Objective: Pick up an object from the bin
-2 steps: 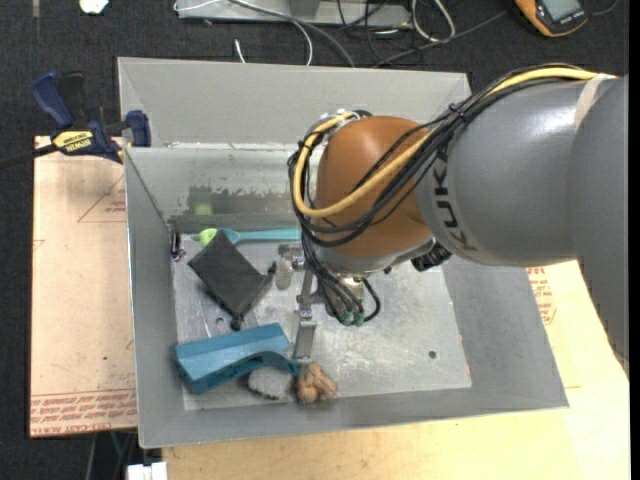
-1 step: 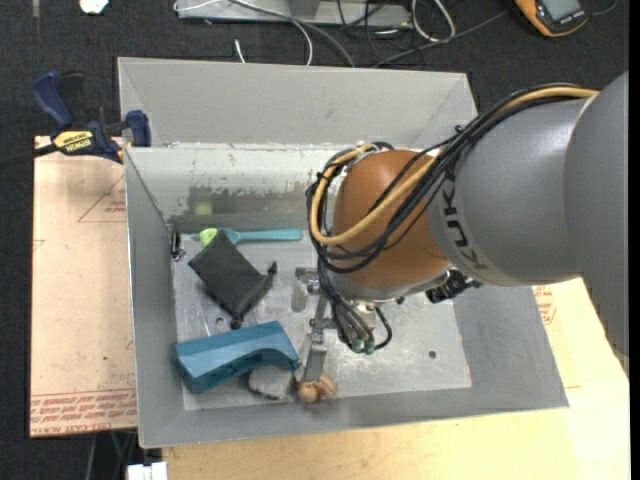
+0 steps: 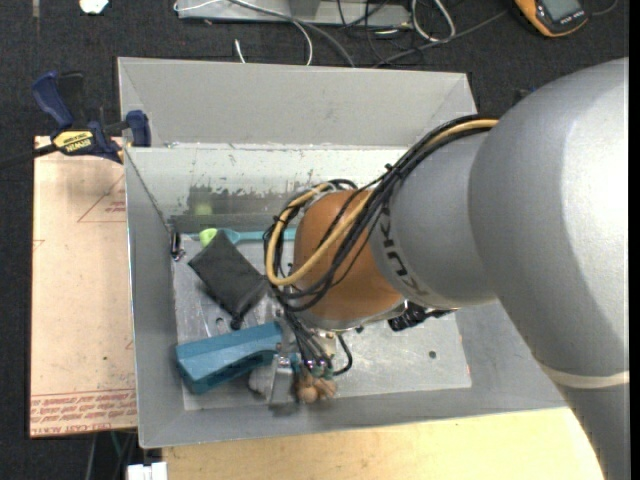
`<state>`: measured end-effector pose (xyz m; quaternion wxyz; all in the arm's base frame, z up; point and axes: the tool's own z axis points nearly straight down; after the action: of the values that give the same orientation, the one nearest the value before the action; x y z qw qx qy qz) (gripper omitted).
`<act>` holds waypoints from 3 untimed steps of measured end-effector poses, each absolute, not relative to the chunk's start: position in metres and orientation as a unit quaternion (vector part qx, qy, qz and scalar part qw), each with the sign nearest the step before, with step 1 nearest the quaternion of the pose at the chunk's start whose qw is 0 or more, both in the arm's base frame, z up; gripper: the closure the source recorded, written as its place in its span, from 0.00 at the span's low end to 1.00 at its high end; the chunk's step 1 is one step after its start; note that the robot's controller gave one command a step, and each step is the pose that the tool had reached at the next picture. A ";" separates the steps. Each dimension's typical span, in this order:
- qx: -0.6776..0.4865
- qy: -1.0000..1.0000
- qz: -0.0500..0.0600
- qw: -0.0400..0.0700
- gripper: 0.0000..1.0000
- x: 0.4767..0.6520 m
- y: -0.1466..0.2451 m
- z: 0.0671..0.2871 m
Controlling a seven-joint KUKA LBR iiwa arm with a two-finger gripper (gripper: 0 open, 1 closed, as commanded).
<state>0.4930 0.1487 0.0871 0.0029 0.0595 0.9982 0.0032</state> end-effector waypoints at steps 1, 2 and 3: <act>0.141 0.990 0.001 0.003 0.00 0.502 0.164 0.089; 0.119 0.993 0.000 -0.001 1.00 0.520 0.168 0.073; 0.119 0.993 0.001 -0.001 1.00 0.520 0.168 0.073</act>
Offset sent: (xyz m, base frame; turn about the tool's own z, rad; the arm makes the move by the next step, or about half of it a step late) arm 0.0260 0.0197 -0.0171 0.1182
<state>0.5200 0.1675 0.0734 -0.0012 0.1188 0.9929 0.0007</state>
